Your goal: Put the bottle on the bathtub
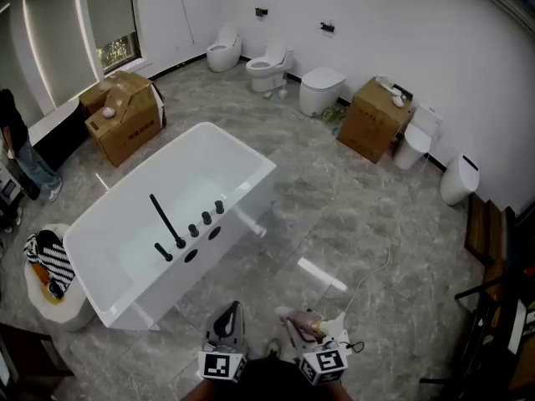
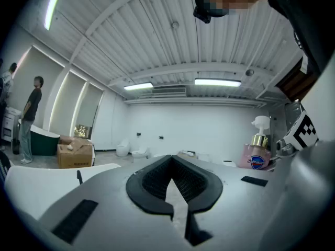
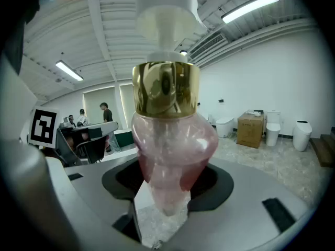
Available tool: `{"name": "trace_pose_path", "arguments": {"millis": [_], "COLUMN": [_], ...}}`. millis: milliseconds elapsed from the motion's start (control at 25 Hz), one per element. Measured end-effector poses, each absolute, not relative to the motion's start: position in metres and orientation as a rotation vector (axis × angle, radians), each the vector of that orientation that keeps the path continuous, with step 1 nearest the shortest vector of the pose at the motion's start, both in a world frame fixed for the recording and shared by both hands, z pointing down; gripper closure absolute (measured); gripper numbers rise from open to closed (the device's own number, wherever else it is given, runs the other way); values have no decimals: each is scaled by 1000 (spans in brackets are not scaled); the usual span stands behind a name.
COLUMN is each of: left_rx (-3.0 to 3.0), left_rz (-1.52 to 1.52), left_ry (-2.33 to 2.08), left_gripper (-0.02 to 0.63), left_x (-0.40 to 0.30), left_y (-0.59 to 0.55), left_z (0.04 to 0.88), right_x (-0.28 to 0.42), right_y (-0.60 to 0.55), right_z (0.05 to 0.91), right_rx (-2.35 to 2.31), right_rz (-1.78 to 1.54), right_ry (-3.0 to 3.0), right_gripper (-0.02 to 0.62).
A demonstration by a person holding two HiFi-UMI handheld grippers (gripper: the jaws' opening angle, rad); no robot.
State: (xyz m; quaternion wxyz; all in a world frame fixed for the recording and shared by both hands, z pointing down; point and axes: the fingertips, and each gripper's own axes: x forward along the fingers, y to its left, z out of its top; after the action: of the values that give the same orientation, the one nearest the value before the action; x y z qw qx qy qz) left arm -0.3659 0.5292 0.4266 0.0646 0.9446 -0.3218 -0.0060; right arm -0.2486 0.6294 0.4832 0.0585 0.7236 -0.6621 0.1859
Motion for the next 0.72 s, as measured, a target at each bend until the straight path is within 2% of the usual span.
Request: {"name": "trace_pose_path", "arguments": {"millis": [720], "left_rx": [2855], "left_rz": [-13], "left_ry": [-997], "left_gripper": [592], "left_x": [-333], "left_y": [550], "left_z": [425], "right_x": [-218], "right_y": [647], "right_z": [479], "right_rx": [2204], "right_rz": [540], "right_ry": [-2055], "right_gripper": [356]}}
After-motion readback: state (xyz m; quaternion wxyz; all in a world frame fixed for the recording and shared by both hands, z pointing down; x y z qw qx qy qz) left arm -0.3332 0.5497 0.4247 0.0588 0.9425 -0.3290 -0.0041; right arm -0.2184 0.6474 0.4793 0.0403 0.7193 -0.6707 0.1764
